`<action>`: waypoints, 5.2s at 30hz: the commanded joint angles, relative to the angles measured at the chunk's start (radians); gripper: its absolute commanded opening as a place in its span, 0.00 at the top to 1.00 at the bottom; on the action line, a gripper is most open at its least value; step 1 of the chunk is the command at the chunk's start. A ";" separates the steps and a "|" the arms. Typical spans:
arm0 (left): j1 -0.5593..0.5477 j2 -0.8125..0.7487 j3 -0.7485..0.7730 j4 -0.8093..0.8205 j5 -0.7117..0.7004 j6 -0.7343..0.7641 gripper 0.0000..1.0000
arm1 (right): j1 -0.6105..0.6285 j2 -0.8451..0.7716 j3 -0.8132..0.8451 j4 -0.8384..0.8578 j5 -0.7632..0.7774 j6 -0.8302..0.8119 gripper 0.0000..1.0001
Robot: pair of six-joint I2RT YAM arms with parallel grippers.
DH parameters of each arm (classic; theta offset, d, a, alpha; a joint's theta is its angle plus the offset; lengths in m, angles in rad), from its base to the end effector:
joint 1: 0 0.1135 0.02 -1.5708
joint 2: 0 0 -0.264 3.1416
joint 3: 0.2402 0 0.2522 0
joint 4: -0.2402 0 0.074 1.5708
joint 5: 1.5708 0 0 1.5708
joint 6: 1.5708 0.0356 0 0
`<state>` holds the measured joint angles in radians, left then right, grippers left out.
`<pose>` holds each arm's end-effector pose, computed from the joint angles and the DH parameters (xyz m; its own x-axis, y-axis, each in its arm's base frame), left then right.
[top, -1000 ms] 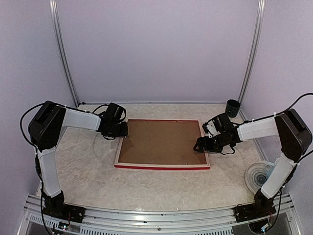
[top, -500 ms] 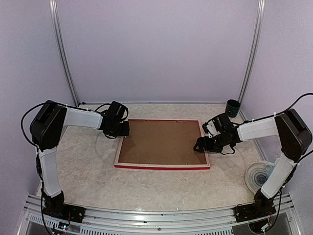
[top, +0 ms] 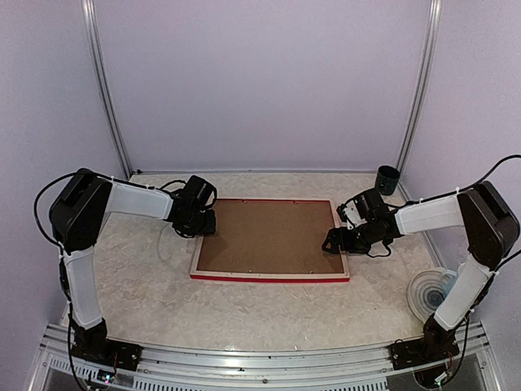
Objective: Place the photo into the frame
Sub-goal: Press the fastener onto the backboard.
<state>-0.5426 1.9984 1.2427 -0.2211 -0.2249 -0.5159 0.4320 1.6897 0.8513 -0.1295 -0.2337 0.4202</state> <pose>0.3550 -0.2048 0.1393 -0.8129 -0.0714 -0.5780 -0.0052 0.9933 -0.1153 0.2883 0.1420 0.1441 -0.8978 0.0231 -0.4399 -0.1756 0.8971 0.4055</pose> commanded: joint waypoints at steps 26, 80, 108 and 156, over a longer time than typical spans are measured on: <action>0.042 0.059 0.094 -0.045 0.011 0.025 0.63 | 0.034 -0.031 -0.111 0.014 -0.126 0.038 0.18; 0.072 0.059 0.127 -0.112 0.015 0.049 0.70 | 0.137 -0.017 -0.058 -0.048 -0.030 0.064 0.17; 0.063 0.083 0.139 -0.105 -0.003 0.057 0.65 | 0.137 0.001 -0.076 -0.020 -0.045 0.074 0.17; 0.081 0.106 0.138 -0.064 -0.009 0.063 0.62 | 0.137 0.010 -0.065 -0.023 -0.052 0.072 0.17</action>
<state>-0.4656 2.0701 1.3609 -0.2729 -0.2329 -0.4625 0.5503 1.6524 0.8005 -0.1043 -0.2703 0.4885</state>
